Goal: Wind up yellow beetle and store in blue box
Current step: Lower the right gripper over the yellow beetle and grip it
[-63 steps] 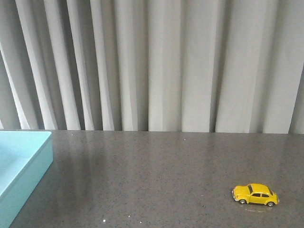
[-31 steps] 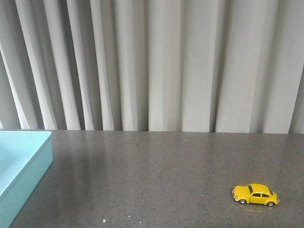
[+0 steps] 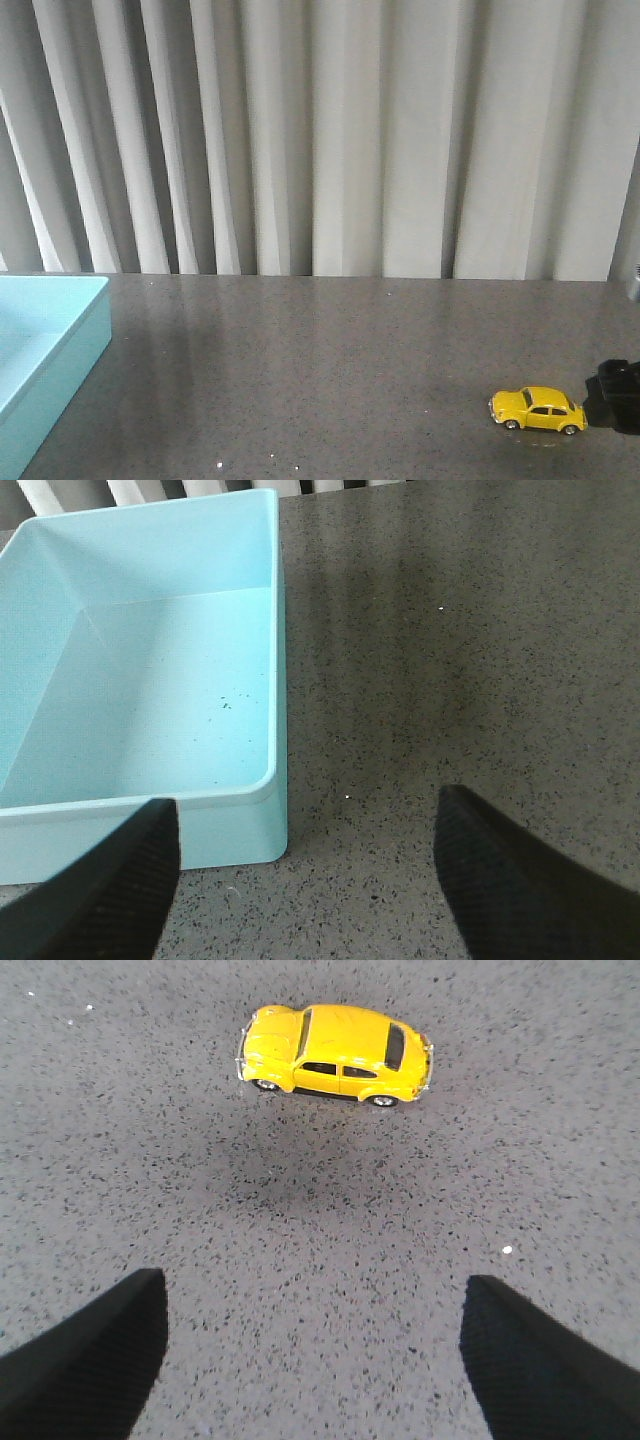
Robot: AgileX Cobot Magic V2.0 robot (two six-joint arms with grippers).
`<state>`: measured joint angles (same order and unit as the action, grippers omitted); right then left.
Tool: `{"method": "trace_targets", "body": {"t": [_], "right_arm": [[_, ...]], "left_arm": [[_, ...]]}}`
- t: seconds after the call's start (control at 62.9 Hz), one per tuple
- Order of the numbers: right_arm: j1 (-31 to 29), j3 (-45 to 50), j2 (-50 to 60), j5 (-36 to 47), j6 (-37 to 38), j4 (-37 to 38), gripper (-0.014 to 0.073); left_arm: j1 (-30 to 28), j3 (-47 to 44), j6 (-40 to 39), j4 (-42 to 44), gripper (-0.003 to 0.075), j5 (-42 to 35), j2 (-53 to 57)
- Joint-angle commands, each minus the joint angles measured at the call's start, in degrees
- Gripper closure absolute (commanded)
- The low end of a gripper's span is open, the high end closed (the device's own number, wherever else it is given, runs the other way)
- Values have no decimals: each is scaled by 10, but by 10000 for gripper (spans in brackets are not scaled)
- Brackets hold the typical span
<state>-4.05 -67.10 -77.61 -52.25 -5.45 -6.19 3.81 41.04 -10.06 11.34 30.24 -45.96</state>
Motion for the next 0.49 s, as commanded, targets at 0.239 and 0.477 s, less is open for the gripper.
{"method": "trace_targets", "body": {"t": [0.239,0.477], "right_arm": [[41,-174,-152,-55,4,31,20],[51,-286,-239,-90,95,98,19]], "left_arm": [[5,19,-1,-2,196,-36,2],[5,19,-1,-2,196,-36,2]]}}
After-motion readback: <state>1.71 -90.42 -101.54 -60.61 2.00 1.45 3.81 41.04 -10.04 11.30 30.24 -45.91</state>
